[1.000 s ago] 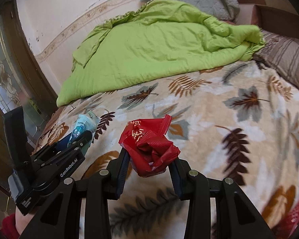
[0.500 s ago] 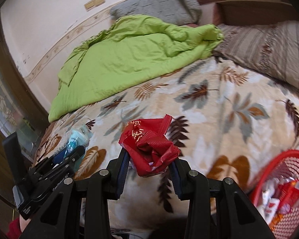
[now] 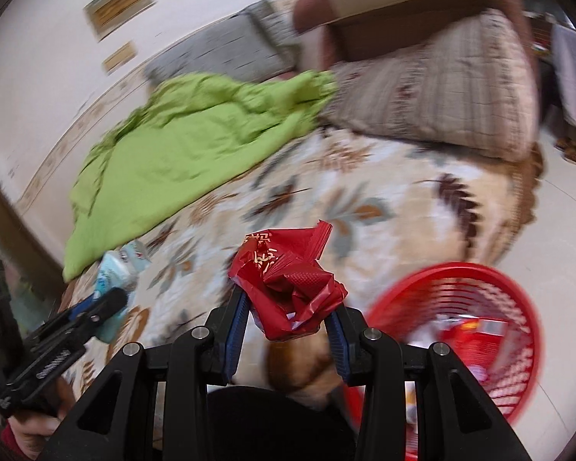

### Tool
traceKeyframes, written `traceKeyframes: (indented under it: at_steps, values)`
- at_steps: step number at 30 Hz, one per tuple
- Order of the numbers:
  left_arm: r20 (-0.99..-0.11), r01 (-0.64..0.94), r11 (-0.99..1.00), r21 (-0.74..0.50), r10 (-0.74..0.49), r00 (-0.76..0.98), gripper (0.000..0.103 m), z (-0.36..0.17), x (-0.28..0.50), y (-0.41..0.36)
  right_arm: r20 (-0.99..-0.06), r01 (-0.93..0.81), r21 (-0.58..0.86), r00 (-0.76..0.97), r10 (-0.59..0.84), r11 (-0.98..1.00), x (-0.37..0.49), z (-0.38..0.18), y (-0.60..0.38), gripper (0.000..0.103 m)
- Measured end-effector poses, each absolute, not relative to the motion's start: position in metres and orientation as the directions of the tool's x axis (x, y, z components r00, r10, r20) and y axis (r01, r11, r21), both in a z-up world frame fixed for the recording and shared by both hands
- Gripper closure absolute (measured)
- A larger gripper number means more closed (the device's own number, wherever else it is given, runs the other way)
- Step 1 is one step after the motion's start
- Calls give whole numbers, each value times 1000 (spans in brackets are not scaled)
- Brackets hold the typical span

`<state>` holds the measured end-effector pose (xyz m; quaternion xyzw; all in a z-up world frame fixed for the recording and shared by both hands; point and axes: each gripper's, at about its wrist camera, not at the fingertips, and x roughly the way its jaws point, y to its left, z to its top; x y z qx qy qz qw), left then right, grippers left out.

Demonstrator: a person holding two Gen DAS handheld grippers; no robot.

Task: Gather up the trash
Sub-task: 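Carry tissue pack and red wrapper to the wastebasket and release both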

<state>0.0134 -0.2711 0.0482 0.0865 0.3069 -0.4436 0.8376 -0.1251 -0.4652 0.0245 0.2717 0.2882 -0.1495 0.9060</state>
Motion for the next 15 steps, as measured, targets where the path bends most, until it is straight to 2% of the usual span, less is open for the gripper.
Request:
traceKeyframes:
  at_steps: [7,15]
  values:
    - [-620,904,376,-203,-764,179,66,48,-39,-347,-596,555,413,764,-247,722,-191,29,-521,61]
    - [-656,931,285,-228,-751,69,66,33,-65,-392,-614,620,451,738,-280,642,-226,10,-558,61]
